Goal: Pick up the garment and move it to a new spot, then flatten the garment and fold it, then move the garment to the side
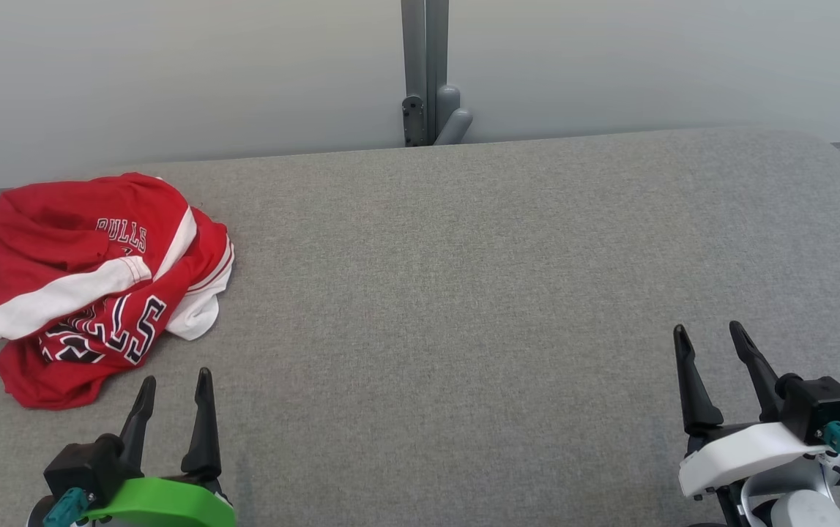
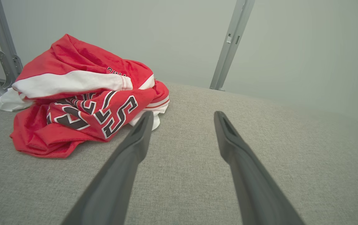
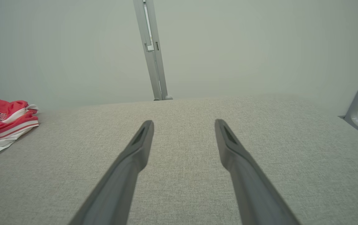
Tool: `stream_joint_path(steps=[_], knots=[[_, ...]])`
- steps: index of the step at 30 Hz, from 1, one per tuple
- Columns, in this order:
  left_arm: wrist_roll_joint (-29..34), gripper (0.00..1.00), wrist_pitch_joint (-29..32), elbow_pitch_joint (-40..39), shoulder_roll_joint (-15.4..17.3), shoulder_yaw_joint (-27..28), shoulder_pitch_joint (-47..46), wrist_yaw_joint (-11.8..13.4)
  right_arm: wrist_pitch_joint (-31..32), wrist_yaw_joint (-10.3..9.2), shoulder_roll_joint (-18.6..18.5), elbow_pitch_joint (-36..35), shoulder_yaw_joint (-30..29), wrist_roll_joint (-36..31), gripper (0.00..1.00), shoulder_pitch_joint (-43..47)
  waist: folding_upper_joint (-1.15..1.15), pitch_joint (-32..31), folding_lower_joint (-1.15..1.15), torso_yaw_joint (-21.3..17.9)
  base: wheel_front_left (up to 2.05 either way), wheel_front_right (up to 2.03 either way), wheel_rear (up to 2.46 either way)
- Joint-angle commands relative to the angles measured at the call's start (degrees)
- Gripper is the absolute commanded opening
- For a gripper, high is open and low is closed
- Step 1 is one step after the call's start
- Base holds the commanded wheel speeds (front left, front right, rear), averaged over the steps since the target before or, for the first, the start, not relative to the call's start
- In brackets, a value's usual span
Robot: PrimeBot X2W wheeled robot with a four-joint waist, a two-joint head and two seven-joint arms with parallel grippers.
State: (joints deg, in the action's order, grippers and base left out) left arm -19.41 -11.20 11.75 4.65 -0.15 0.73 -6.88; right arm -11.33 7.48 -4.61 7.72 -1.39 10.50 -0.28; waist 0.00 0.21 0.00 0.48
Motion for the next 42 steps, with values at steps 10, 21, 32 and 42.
stream_joint_path(steps=[10,21,32,42], knots=[[5.09,1.0,-1.7,1.67,0.22,0.51,0.66,-0.51,-1.67,0.02,-0.43,-0.09,-0.55,-5.16,1.0,0.53,0.0,-0.07,0.0,0.11,0.0,0.0,0.0],[8.45,1.0,-2.78,2.6,0.12,1.07,0.79,-0.61,-2.72,0.02,0.07,0.94,-0.98,-7.64,1.0,0.32,0.0,-0.08,0.0,0.52,0.0,0.0,0.0],[8.65,1.0,-3.96,4.36,-0.46,1.59,0.64,-0.64,-3.86,0.02,0.55,1.4,-1.29,-11.67,1.0,0.57,0.0,-0.27,0.0,0.51,0.0,0.0,0.0],[8.12,1.0,-4.05,4.6,-0.09,0.92,0.53,-0.66,-3.93,0.01,0.61,1.78,-1.4,-11.7,1.0,0.57,0.0,-0.39,0.0,0.24,0.0,0.0,0.0]])
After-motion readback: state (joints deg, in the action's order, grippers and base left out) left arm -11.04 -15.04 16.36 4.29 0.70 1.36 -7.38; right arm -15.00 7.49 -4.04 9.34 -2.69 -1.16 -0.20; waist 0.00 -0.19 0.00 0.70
